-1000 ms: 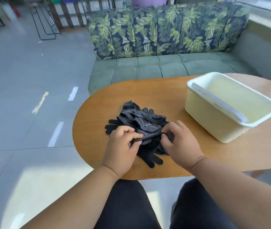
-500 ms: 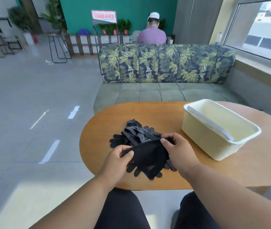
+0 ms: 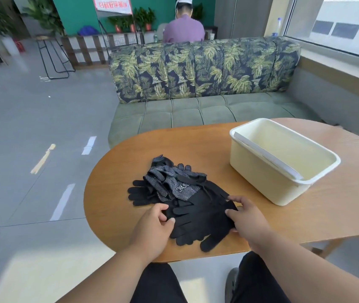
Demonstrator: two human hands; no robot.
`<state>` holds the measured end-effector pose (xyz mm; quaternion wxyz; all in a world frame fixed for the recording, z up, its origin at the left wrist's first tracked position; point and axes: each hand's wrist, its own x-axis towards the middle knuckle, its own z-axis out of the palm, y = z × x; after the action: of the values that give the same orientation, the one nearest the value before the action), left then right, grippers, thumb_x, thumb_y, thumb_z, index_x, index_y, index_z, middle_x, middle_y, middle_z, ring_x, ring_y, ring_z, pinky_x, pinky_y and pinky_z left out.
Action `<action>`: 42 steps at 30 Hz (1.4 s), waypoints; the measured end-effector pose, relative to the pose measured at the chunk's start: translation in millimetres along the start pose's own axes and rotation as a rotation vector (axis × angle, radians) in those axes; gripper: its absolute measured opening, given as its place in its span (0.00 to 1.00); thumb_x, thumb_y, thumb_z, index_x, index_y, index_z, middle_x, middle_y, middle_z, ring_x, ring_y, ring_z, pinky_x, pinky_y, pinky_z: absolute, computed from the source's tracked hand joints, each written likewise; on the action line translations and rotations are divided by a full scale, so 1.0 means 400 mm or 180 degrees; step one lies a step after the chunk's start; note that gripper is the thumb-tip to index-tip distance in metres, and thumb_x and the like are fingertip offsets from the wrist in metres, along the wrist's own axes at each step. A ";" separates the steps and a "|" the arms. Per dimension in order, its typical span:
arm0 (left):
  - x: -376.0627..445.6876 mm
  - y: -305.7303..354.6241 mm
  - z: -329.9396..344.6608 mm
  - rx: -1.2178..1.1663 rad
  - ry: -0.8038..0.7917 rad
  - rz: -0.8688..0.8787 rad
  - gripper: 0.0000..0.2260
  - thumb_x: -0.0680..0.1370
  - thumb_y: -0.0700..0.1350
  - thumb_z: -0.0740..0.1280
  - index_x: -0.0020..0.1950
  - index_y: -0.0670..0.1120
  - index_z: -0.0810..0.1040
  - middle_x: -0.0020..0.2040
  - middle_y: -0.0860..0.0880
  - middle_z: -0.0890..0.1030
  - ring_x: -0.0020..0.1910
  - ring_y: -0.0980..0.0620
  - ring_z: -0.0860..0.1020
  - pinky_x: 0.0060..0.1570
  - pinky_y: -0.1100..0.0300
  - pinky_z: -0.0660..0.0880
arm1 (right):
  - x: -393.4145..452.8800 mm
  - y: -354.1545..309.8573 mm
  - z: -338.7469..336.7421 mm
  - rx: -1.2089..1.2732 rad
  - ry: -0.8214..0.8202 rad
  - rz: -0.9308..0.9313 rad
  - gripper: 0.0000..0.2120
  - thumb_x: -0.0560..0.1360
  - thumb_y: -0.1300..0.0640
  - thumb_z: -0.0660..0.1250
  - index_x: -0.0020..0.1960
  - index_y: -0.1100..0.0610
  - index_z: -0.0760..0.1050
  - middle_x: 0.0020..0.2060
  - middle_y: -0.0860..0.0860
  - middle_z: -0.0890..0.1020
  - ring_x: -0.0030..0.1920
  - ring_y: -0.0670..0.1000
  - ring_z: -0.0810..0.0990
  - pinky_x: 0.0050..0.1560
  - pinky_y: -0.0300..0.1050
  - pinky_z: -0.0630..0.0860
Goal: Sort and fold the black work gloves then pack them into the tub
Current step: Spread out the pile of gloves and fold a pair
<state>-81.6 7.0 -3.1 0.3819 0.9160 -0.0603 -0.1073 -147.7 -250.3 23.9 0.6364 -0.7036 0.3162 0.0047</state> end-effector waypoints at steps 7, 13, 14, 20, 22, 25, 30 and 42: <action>0.054 0.089 -0.021 0.1288 0.0722 0.1401 0.14 0.78 0.50 0.71 0.64 0.57 0.80 0.62 0.56 0.74 0.65 0.51 0.70 0.67 0.55 0.70 | 0.025 0.009 -0.015 0.0093 0.0156 -0.0025 0.14 0.81 0.63 0.65 0.61 0.48 0.75 0.42 0.56 0.85 0.43 0.56 0.86 0.39 0.48 0.85; 0.141 0.140 -0.006 0.2132 0.0493 0.1579 0.20 0.79 0.45 0.68 0.71 0.56 0.78 0.68 0.53 0.76 0.70 0.47 0.70 0.72 0.49 0.67 | 0.034 0.015 -0.031 0.0067 0.0036 0.0024 0.11 0.82 0.61 0.65 0.61 0.48 0.75 0.44 0.54 0.86 0.45 0.53 0.86 0.39 0.43 0.82; 0.151 0.141 -0.006 0.2182 0.0386 0.1489 0.19 0.81 0.46 0.66 0.72 0.56 0.77 0.67 0.54 0.76 0.69 0.47 0.70 0.71 0.50 0.66 | 0.035 0.018 -0.032 0.0056 0.0033 0.0024 0.11 0.81 0.61 0.65 0.60 0.48 0.75 0.44 0.54 0.87 0.46 0.53 0.87 0.41 0.45 0.83; 0.157 0.113 -0.024 0.1750 0.0520 0.1098 0.11 0.84 0.48 0.63 0.62 0.55 0.83 0.56 0.57 0.83 0.60 0.51 0.75 0.59 0.56 0.73 | 0.038 0.025 -0.035 0.0036 -0.0032 -0.0018 0.10 0.82 0.60 0.65 0.59 0.46 0.75 0.43 0.53 0.87 0.45 0.54 0.87 0.40 0.44 0.83; 0.139 0.101 -0.038 0.1490 0.0668 0.0965 0.09 0.83 0.46 0.64 0.58 0.54 0.83 0.54 0.57 0.83 0.58 0.51 0.77 0.56 0.56 0.74 | 0.040 0.026 -0.033 0.0058 -0.0020 -0.0040 0.11 0.82 0.61 0.65 0.58 0.47 0.75 0.42 0.53 0.86 0.41 0.51 0.86 0.37 0.41 0.81; 0.115 0.074 -0.073 0.0996 0.0946 0.0581 0.08 0.83 0.45 0.64 0.58 0.54 0.82 0.53 0.57 0.82 0.52 0.53 0.78 0.48 0.56 0.75 | 0.046 0.028 -0.028 0.0055 0.0006 -0.0067 0.11 0.82 0.62 0.65 0.59 0.48 0.76 0.40 0.52 0.86 0.39 0.49 0.85 0.34 0.40 0.79; 0.111 0.009 -0.142 0.0698 0.1142 0.0067 0.08 0.83 0.45 0.64 0.57 0.55 0.81 0.53 0.54 0.83 0.47 0.51 0.80 0.45 0.56 0.77 | 0.051 0.032 -0.024 -0.0013 0.0059 -0.0080 0.11 0.82 0.60 0.65 0.60 0.46 0.76 0.40 0.49 0.87 0.44 0.51 0.86 0.37 0.42 0.80; 0.062 0.071 -0.023 0.1631 0.0601 0.1255 0.15 0.80 0.52 0.66 0.66 0.58 0.80 0.67 0.56 0.74 0.68 0.51 0.69 0.70 0.53 0.68 | 0.043 0.031 -0.018 -0.0096 0.0099 -0.0050 0.12 0.81 0.57 0.65 0.61 0.44 0.75 0.48 0.52 0.85 0.46 0.52 0.86 0.39 0.43 0.83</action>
<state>-56.3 -11.3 19.8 0.1566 0.9588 -0.2257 0.0726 -142.3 -264.1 7.2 0.6207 -0.7155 0.3205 -0.0064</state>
